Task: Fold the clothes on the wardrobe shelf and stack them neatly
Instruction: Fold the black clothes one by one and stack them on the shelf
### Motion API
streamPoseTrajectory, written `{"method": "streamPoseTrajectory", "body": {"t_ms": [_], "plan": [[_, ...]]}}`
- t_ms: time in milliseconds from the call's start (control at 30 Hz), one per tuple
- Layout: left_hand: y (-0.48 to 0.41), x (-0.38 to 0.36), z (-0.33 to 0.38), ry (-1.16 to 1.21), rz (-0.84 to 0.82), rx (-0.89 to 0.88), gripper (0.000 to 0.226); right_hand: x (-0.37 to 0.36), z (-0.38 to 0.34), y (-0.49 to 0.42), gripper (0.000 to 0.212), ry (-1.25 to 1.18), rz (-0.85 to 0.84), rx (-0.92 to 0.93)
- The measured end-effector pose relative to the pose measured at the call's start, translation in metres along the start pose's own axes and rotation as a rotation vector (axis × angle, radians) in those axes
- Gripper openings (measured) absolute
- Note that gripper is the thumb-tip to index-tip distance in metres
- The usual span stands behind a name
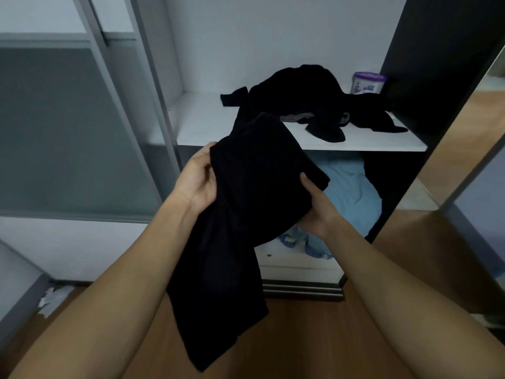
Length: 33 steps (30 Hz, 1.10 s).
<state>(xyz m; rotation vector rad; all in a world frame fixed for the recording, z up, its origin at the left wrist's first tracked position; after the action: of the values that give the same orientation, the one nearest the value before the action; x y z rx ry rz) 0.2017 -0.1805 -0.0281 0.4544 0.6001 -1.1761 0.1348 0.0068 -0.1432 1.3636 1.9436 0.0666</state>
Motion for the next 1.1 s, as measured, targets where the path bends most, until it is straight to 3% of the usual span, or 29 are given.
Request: {"method": "streamPoseTrajectory", "body": {"t_ms": [100, 233, 333, 500, 567, 633, 767, 867, 1000, 1100], "plan": [[-0.003, 0.022, 0.005, -0.112, 0.061, -0.016, 0.038, -0.003, -0.023, 0.004, 0.048, -0.018, 0.091, 0.161], [-0.002, 0.084, -0.001, -0.400, 0.349, -0.019, 0.044, -0.019, -0.052, 0.015, 0.033, 0.091, 0.084, 0.326], [0.003, 0.110, -0.016, -0.587, 0.358, 0.020, 0.055, -0.032, -0.066, 0.021, 0.025, 0.267, 0.057, 0.429], [0.003, 0.119, -0.003, -0.622, 0.498, -0.101, 0.030, -0.037, -0.086, 0.029, 0.013, 0.492, 0.068, 0.601], [-0.004, 0.107, -0.002, -0.656, 0.446, -0.129, 0.022, -0.032, -0.087, 0.032, 0.017, 0.430, 0.087, 0.615], [-0.011, 0.086, -0.018, -0.717, 0.301, -0.043, 0.018, -0.029, -0.084, 0.032, 0.013, 0.401, 0.104, 0.619], [-0.007, 0.060, -0.072, -0.973, 0.029, 0.250, 0.047, -0.020, -0.074, 0.033, 0.020, 0.415, 0.166, 0.616], [-0.012, 0.055, -0.090, -1.242, -0.119, 0.165, 0.059, -0.013, -0.080, 0.040, 0.009, 0.413, 0.194, 0.622], [-0.015, 0.055, -0.099, -1.333, -0.237, 0.025, 0.085, -0.011, -0.095, 0.046, 0.011, 0.405, 0.175, 0.610], [-0.013, 0.050, -0.108, -1.348, -0.373, -0.004, 0.073, -0.010, -0.095, 0.048, 0.012, 0.347, 0.162, 0.583]]}}
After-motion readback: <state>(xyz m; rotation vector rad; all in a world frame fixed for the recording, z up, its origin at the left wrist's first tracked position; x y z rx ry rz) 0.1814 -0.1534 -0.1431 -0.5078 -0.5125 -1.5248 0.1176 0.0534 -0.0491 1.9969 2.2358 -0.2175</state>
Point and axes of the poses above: each hand's wrist, its own y-axis away from the middle knuckle, its own x-axis out of the back of the hand, z = x × y, the point moved 10 cm from there along -y, towards the middle knuckle, and after that the axes turned 11 degrees about z, right-handed, at the moved point
